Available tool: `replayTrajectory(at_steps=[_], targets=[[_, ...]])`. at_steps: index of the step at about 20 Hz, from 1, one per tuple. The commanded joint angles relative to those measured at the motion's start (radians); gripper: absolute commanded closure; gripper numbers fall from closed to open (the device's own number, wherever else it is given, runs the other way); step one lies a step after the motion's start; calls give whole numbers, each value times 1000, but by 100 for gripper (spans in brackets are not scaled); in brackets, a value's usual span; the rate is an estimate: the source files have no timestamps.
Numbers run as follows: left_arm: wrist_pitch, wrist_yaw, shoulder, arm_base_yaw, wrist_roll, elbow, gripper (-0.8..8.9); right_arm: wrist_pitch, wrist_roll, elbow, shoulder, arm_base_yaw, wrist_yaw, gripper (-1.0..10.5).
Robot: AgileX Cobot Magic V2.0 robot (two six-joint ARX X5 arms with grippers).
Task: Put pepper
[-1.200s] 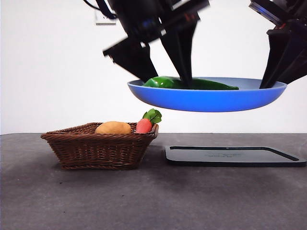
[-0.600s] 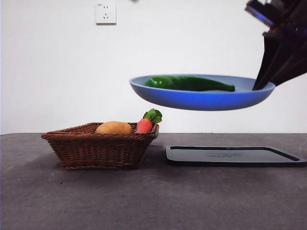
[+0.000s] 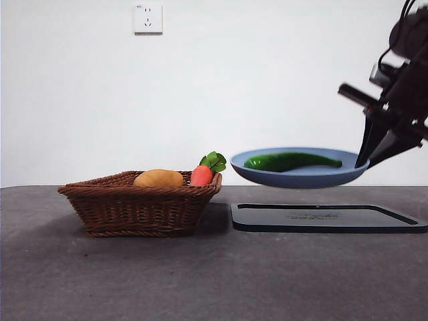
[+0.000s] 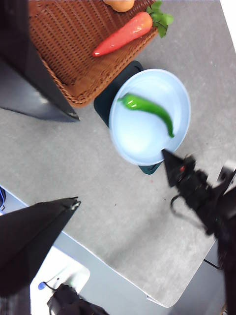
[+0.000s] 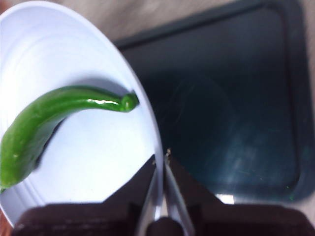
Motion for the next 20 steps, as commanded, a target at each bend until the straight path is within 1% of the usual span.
replayTrajectory(at_steps=[1,7,11,14,16,17,20], targets=[[-4,-3,1,-12,11,18,540,11,10,65,90,-16,-2,941],[-5,-5,1,-12,11,18,540,44,9,94,198,-43,-2,941],[-4,-38,1,-12,11,18,540,44,6,94,229,-43,0,941],[-4,-39,1,-12,11,18,540,37,-13,94,229,-43,25,941],[-5,-42,1,-12,11,18,540,16,-23,94,229,-43,24,921],[-6,-52,1,-12,11,18,540,4,-40,94,229,-43,24,890],[-10,-55,1,-12,11,18,540,-11,-53,94,229,-43,25,811]])
